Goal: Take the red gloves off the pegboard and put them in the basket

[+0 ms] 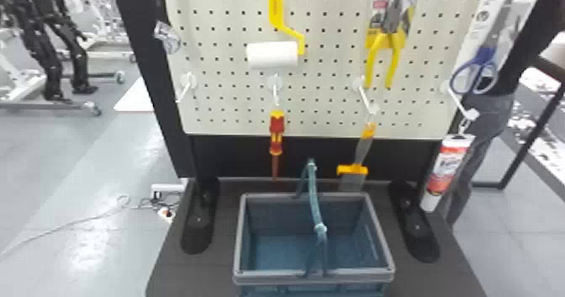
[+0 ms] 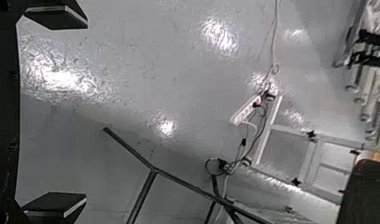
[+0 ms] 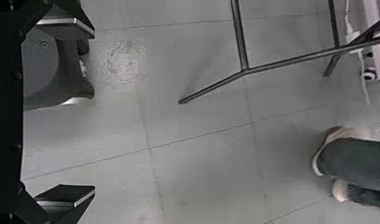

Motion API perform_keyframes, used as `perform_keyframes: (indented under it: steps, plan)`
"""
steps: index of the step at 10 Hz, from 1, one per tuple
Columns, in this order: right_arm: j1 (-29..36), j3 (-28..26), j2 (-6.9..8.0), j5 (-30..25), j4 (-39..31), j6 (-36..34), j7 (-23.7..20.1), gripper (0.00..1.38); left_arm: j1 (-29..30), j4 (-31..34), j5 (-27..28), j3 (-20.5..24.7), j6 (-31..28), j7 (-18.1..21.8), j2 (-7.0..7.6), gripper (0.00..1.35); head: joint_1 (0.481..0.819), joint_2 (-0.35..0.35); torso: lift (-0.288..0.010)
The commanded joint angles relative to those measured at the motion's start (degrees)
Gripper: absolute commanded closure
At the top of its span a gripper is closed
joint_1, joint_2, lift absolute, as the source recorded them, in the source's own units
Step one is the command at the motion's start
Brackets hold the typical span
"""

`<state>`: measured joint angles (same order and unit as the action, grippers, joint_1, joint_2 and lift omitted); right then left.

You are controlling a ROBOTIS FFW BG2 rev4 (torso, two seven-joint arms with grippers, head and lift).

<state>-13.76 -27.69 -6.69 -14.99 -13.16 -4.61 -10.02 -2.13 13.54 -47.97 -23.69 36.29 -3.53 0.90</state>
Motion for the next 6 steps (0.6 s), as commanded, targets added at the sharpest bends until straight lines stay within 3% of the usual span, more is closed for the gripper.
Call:
perform_keyframes:
  steps: [1, 3, 4, 5, 6]
  plan:
    - [-0.04, 0.0, -0.08, -1.18, -0.28, -0.92, 0.0, 0.1, 0.99, -0.01, 0.07, -0.05, 3.26, -1.21, -0.9, 0.2, 0.549, 0.0, -0.1]
    - [0.4, 0.0, 0.36, -3.81, -1.16, 1.01, -0.79, 0.09, 1.07, -0.01, -0.64, -0.13, 1.41, 0.54, 0.15, 0.28, 0.549, 0.0, -0.1]
    - [0.75, 0.09, 0.45, -3.81, -1.25, 1.01, -0.79, 0.09, 0.81, 0.08, -0.81, -0.13, -0.43, 2.21, 0.76, 0.22, 0.549, 0.0, -0.1]
    - [0.75, 0.09, 0.45, -5.31, -1.25, 1.19, -0.97, 0.09, -0.33, -0.01, -1.34, 1.98, -7.9, 5.55, 1.38, 0.16, 0.549, 0.0, -0.1]
    - [0.58, 0.09, 0.45, -6.36, -1.25, 1.19, -0.88, 0.09, -1.21, -0.01, -0.2, 0.22, -10.45, 6.34, 2.43, 0.14, 0.549, 0.0, -0.1]
